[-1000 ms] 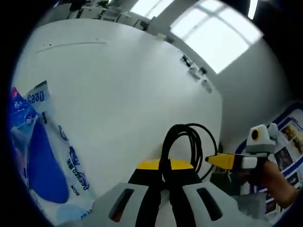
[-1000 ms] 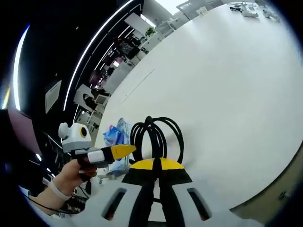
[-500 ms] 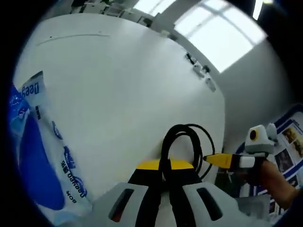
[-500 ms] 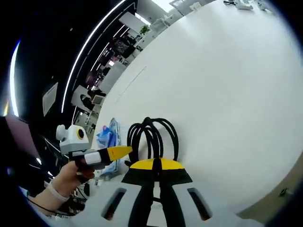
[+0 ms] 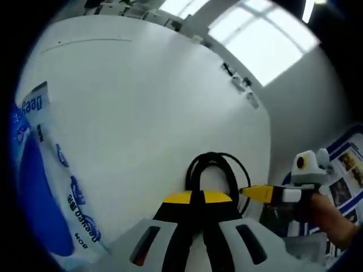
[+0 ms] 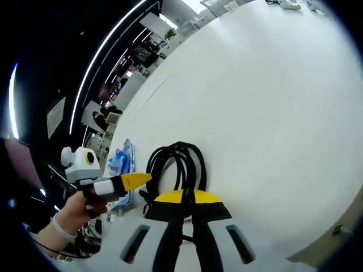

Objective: Arrange the tabletop items into an orderly group along one side of the table until the central work area is clear of visible clutter.

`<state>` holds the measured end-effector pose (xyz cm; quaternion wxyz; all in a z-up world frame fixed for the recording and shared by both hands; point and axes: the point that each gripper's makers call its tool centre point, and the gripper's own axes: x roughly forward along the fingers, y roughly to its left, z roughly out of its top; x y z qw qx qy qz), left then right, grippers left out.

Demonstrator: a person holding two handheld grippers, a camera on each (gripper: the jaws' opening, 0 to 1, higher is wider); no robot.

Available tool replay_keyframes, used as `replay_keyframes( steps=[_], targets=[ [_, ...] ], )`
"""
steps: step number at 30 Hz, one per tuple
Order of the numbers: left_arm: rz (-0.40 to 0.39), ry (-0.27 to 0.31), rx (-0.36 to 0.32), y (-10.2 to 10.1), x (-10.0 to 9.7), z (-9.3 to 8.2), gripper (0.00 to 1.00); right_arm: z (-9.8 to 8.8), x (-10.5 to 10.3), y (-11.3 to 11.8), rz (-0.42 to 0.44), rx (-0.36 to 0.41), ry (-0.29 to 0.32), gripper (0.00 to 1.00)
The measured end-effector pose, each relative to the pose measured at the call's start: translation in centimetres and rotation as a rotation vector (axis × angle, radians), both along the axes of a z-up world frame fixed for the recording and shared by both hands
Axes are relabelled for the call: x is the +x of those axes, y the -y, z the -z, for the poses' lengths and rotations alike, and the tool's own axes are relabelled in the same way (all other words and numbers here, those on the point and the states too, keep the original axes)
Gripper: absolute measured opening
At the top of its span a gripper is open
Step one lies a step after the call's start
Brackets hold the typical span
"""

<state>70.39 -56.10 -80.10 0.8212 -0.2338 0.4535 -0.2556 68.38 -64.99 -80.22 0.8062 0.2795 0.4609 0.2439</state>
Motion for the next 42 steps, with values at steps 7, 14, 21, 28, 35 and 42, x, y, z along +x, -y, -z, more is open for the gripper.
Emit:
replay_keyframes(
  steps=[7, 14, 21, 28, 35, 42],
  targets=[
    [0.026, 0.038, 0.019, 0.1, 0.0, 0.0, 0.0, 0.2, 0.0, 0.1, 0.002, 0.002, 0.001, 0.01],
    [0.031, 0.049, 0.025, 0.1, 0.1, 0.0, 0.01, 0.1, 0.0, 0.1, 0.0, 0.0, 0.003, 0.02],
    [0.011, 0.042, 0.022, -0.1, 0.3, 0.1, 0.01, 0.0, 0.0, 0.0, -0.001, 0.003, 0.001, 0.02],
    [-0.018, 0.064, 0.041, -0.6, 0.9, 0.0, 0.01, 0.2, 0.5, -0.5, 0.004, 0.009, 0.005, 0.02],
    [-0.036, 0.079, 0.049, -1.1, 1.3, -0.2, 0.0, 0.1, 0.9, -1.0, -0.003, 0.007, 0.012, 0.02],
    [-0.022, 0.105, 0.061, -1.2, 1.5, -0.2, 0.01, -0.1, 0.9, -1.1, -0.025, -0.007, 0.035, 0.03]
  ],
)
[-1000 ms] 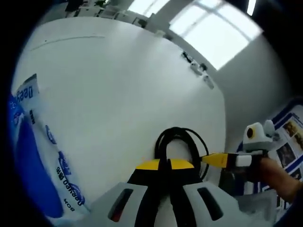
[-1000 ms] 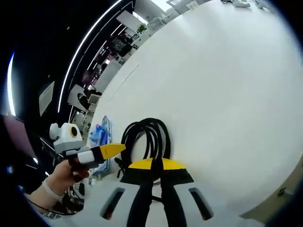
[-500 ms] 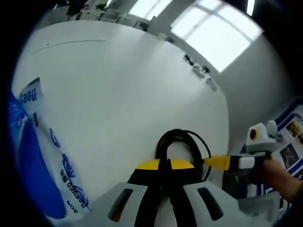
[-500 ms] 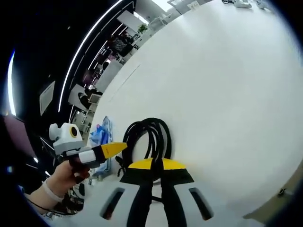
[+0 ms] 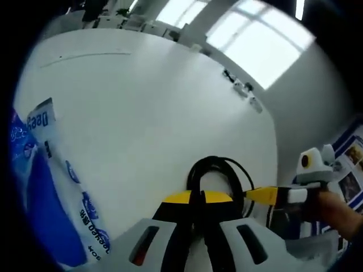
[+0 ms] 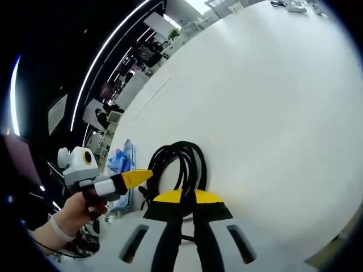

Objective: Arrange the tabletop items into an orderly group along one side of the table until the central work area is clear of visible clutter.

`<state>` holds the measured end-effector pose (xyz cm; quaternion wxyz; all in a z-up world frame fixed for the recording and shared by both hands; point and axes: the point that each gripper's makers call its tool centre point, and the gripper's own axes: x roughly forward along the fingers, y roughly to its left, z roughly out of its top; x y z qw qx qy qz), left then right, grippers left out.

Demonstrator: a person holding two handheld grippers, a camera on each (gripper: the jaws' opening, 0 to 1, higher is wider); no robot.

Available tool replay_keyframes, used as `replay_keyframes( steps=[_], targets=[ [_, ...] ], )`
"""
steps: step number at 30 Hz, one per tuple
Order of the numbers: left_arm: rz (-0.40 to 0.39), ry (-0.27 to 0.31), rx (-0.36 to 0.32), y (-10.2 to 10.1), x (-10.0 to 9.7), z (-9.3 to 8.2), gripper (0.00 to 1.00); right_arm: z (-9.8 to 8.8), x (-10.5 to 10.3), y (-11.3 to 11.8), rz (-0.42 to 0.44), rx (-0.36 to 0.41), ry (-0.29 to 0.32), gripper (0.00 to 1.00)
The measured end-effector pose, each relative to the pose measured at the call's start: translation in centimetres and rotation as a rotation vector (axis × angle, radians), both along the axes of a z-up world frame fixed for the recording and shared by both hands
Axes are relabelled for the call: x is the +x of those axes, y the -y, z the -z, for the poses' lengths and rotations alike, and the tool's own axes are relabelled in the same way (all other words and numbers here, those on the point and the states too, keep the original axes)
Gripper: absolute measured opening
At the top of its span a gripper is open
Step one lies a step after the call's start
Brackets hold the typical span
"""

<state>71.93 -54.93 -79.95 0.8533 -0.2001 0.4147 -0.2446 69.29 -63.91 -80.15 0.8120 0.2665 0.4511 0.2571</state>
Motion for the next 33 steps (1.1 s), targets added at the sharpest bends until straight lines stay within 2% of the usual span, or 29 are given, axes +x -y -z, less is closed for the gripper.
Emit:
replay_keyframes(
  steps=[4, 7, 10, 14, 17, 19, 23, 28, 30, 33],
  targets=[
    [0.001, 0.025, -0.002, 0.1, 0.1, -0.4, 0.07, -0.1, 0.0, 0.0, -0.008, -0.011, 0.01, 0.04],
    [0.006, 0.037, -0.007, 0.2, 0.3, -0.8, 0.13, -0.4, -0.1, 0.1, -0.027, -0.037, 0.036, 0.09],
    [0.0, 0.057, -0.003, 0.0, 0.5, -1.3, 0.2, -0.7, -0.1, 0.2, -0.043, -0.071, 0.059, 0.25],
    [-0.005, 0.08, 0.007, -0.3, 0.5, -2.0, 0.33, -1.7, -0.2, 0.5, -0.066, -0.117, 0.097, 0.38],
    [-0.008, 0.104, 0.016, -0.5, 0.6, -2.5, 0.46, -2.3, -0.2, 0.8, -0.059, -0.135, 0.114, 0.54],
    [-0.005, 0.111, 0.019, -0.7, 0.5, -2.8, 0.5, -2.6, -0.1, 0.9, -0.055, -0.147, 0.125, 0.63],
    [0.002, 0.114, 0.026, -1.0, 0.2, -3.2, 0.57, -3.1, -0.3, 0.9, -0.066, -0.164, 0.139, 0.67],
    [0.025, 0.13, 0.029, -1.2, -0.3, -4.1, 0.62, -3.9, -0.6, 0.8, -0.069, -0.179, 0.169, 0.77],
    [0.037, 0.144, 0.04, -1.4, -0.5, -4.5, 0.65, -4.3, -0.5, 0.7, -0.068, -0.185, 0.196, 0.77],
    [0.049, 0.147, 0.045, -1.9, -0.7, -4.8, 0.71, -4.5, -0.8, 0.6, -0.051, -0.185, 0.202, 0.79]
  ],
)
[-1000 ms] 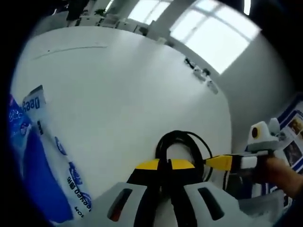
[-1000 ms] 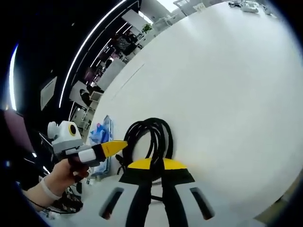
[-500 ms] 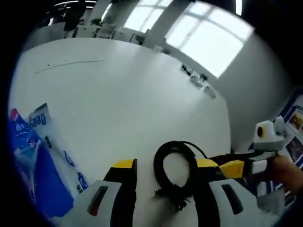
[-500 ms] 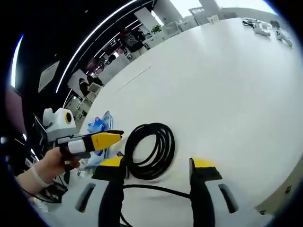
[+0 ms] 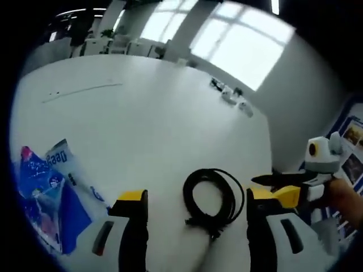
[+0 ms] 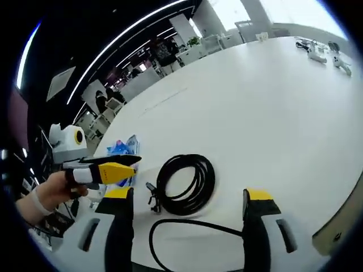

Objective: Arrange the tabletop items into an orderly group along one side of the table until the central work area is clear of visible clutter.

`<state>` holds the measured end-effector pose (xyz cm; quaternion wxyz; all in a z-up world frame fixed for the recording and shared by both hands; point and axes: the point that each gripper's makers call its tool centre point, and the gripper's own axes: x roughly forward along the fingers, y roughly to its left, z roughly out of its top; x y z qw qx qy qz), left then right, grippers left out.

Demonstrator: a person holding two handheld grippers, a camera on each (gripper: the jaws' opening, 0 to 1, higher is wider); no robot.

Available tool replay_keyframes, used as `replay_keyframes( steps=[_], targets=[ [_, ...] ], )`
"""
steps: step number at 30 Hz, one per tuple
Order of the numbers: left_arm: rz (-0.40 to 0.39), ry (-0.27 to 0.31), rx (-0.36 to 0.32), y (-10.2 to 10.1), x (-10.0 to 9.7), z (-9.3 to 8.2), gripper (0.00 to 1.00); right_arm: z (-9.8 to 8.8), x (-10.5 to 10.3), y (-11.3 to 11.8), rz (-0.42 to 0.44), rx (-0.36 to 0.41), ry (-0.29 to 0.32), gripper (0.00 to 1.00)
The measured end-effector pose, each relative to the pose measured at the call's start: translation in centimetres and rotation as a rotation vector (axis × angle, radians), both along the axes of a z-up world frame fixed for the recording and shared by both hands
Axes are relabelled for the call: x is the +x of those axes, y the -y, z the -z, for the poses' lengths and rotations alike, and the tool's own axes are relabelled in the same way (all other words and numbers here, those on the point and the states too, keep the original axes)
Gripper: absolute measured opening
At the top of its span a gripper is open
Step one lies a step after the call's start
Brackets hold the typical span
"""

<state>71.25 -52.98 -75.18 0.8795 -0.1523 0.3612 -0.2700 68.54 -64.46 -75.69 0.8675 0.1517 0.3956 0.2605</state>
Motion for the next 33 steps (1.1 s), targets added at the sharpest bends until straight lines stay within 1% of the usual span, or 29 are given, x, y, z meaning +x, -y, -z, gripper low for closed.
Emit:
replay_keyframes(
  steps=[2, 4, 6, 7, 9, 10, 14, 15, 16, 17, 20, 23, 27, 32, 33],
  targets=[
    [0.008, 0.005, 0.011, -0.5, -0.2, -0.2, 0.75, -0.1, -0.3, -0.1, 0.005, -0.005, 0.002, 0.82],
    [0.011, 0.004, 0.012, -1.0, -0.5, -0.4, 0.78, -0.1, -0.6, -0.5, 0.007, -0.008, 0.012, 0.88],
    [0.012, 0.006, 0.017, -1.4, -0.9, -0.6, 0.77, -0.1, -0.9, -0.6, -0.005, -0.027, 0.017, 0.87],
    [0.013, 0.008, 0.022, -1.6, -0.9, -0.6, 0.77, -0.3, -0.9, -0.7, -0.004, -0.023, 0.02, 0.87],
    [0.01, 0.009, 0.024, -2.2, -1.2, -0.8, 0.77, -0.4, -1.2, -1.2, -0.005, -0.013, 0.009, 0.87],
    [0.001, 0.009, 0.025, -2.6, -1.2, -1.0, 0.77, -0.5, -1.2, -1.5, -0.007, -0.012, 0.015, 0.87],
    [-0.008, 0.02, 0.04, -3.8, -1.4, -1.4, 0.76, -0.8, -1.3, -2.3, -0.023, -0.018, 0.019, 0.86],
    [-0.012, 0.025, 0.042, -4.1, -1.4, -1.6, 0.75, -0.9, -1.3, -2.3, -0.03, -0.038, 0.022, 0.85],
    [-0.013, 0.025, 0.044, -4.3, -1.4, -1.7, 0.75, -1.0, -1.2, -2.3, -0.03, -0.042, 0.024, 0.85],
    [-0.014, 0.024, 0.045, -4.5, -1.4, -1.7, 0.75, -1.4, -1.0, -2.5, -0.026, -0.032, 0.035, 0.85],
    [-0.017, 0.029, 0.057, -5.2, -1.4, -2.0, 0.74, -1.9, -0.8, -3.0, -0.028, -0.022, 0.036, 0.84],
    [-0.027, 0.039, 0.058, -6.1, -1.2, -2.5, 0.74, -2.6, -0.8, -4.2, -0.06, -0.011, 0.039, 0.78],
    [-0.042, 0.042, 0.068, -7.6, -1.1, -3.0, 0.74, -3.3, -0.6, -5.9, -0.079, -0.001, 0.056, 0.78],
    [-0.076, 0.061, 0.088, -9.7, -1.3, -4.0, 0.73, -3.7, -0.5, -8.6, -0.122, 0.023, 0.061, 0.76],
    [-0.087, 0.064, 0.096, -10.5, -1.2, -4.1, 0.72, -3.8, -0.6, -9.4, -0.14, 0.025, 0.062, 0.76]
  ],
)
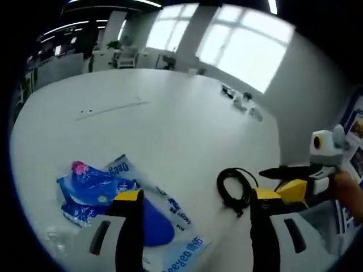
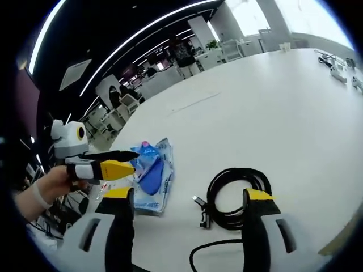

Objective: Arrange the tabletop items into an orderly group along one side of the table until the central work area is clear of visible clutter.

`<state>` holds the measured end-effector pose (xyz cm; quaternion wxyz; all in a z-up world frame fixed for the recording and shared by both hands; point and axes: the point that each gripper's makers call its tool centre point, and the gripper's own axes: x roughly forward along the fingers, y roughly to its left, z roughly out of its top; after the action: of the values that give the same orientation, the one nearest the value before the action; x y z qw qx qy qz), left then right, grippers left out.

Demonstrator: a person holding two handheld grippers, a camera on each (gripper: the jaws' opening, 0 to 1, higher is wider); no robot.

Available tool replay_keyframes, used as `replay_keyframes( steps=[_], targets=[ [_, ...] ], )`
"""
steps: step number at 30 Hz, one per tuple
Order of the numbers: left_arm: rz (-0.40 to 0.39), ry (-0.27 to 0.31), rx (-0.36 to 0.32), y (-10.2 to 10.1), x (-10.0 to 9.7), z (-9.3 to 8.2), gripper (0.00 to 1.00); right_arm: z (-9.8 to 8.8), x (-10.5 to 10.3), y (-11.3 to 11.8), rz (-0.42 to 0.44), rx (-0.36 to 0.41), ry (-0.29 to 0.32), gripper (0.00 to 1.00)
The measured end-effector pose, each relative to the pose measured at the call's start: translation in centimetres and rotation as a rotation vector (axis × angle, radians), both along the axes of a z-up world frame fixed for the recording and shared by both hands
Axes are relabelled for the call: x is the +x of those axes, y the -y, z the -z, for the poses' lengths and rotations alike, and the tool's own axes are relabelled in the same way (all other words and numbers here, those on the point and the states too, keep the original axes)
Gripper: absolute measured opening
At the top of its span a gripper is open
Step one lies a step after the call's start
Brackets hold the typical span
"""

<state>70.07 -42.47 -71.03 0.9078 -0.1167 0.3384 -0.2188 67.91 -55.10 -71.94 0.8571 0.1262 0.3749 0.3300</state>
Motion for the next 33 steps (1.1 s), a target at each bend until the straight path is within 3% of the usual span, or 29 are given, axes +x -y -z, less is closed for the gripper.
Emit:
replay_keyframes(
  steps=[5, 12, 25, 33],
  targets=[
    [-0.027, -0.004, 0.036, -2.7, -0.7, -0.4, 0.71, -0.3, -0.5, -3.3, -0.061, 0.043, -0.013, 0.67],
    [-0.077, 0.001, 0.087, -6.3, -1.6, -1.1, 0.69, -0.5, -1.3, -6.9, -0.131, 0.073, -0.019, 0.65],
    [-0.165, 0.05, 0.158, -11.3, -1.6, -2.0, 0.64, -0.4, -2.3, -10.8, -0.172, 0.102, -0.032, 0.59],
    [-0.176, 0.038, 0.191, -13.2, -1.1, -0.8, 0.6, -0.4, -2.3, -12.5, -0.192, 0.092, -0.029, 0.57]
  ],
)
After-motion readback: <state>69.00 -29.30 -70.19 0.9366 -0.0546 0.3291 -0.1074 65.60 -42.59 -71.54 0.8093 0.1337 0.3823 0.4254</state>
